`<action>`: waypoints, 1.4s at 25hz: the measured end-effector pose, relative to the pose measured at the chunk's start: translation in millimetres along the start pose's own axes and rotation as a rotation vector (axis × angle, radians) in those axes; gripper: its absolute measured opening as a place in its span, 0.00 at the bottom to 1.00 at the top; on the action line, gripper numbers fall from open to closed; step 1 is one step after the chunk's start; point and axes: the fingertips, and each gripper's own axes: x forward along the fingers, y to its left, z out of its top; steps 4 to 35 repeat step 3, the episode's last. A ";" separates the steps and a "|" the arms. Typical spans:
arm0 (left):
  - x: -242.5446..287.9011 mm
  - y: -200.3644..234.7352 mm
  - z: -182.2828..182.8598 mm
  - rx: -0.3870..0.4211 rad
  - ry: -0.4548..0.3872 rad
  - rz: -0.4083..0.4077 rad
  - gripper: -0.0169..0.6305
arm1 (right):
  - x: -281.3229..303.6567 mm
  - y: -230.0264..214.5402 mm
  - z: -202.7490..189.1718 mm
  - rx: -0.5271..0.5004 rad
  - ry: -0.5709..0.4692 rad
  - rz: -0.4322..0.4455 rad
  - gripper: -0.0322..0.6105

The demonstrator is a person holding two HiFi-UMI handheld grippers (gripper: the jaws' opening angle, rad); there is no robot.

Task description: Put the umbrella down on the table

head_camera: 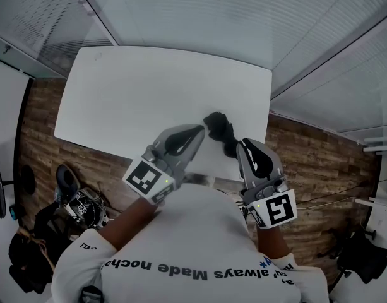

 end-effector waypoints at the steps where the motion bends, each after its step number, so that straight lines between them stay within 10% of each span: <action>1: 0.3 0.4 -0.1 0.000 0.001 0.000 0.03 | 0.7 -0.3 -0.2 0.001 0.000 0.000 0.10; 35: 0.9 1.0 -0.1 0.000 0.002 -0.001 0.03 | 1.9 -1.0 -0.4 0.003 0.001 0.001 0.10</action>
